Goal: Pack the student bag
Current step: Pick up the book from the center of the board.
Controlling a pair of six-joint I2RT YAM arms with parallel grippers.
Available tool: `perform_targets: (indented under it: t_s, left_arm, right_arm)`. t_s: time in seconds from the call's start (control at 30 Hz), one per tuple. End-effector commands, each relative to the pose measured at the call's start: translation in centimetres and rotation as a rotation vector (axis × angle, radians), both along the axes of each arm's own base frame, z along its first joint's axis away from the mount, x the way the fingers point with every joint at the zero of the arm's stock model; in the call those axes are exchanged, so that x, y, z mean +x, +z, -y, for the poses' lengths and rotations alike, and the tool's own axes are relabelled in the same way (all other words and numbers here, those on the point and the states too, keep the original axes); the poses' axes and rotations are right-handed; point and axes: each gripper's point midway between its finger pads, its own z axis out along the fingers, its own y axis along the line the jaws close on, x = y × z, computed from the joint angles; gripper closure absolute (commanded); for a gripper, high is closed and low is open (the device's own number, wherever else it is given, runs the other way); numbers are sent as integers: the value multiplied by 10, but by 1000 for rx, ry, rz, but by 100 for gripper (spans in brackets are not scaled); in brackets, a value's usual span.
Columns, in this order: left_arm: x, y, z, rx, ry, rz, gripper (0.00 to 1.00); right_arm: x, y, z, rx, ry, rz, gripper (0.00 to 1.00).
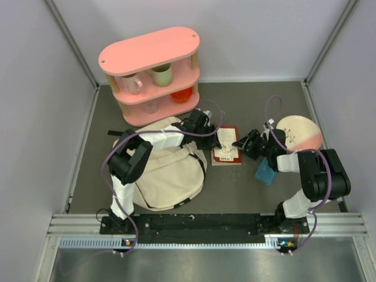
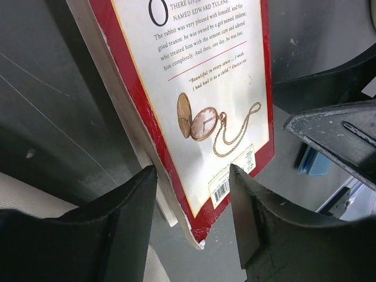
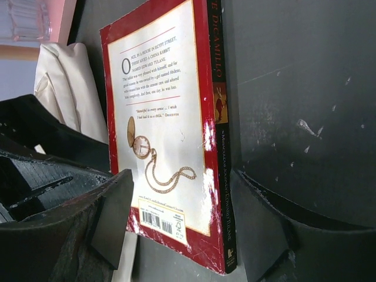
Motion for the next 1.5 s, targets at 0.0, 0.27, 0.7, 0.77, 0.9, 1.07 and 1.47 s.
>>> perform_targets:
  t_s: [0.0,0.27,0.7,0.77,0.9,1.07,1.47]
  left_arm:
    - [8,25,16,-52,-13,52,45]
    - [9,29,19,-71,-19,58,66]
    - [5,30,30,-140,-43,39,69]
    - [6,31,31,-149,-41,39,68]
    - [7,30,32,-151,-45,41,49]
    - [7,28,30,-136,-42,47,72]
    - [5,37,25,-109,-126,128,100]
  right_arm:
    - [-20,-12,-5,7,33,-66,34]
    - [-21,-12,-5,15,26,-71,34]
    - [-25,-12,-5,9,25,-69,34]
    - [-26,-12,-5,18,27,-73,34]
    - [-26,-11,-5,20,26,-69,34]
    - [-29,-12,-5,20,27,-74,34]
    - [-27,5,3,-25,-7,-44,23]
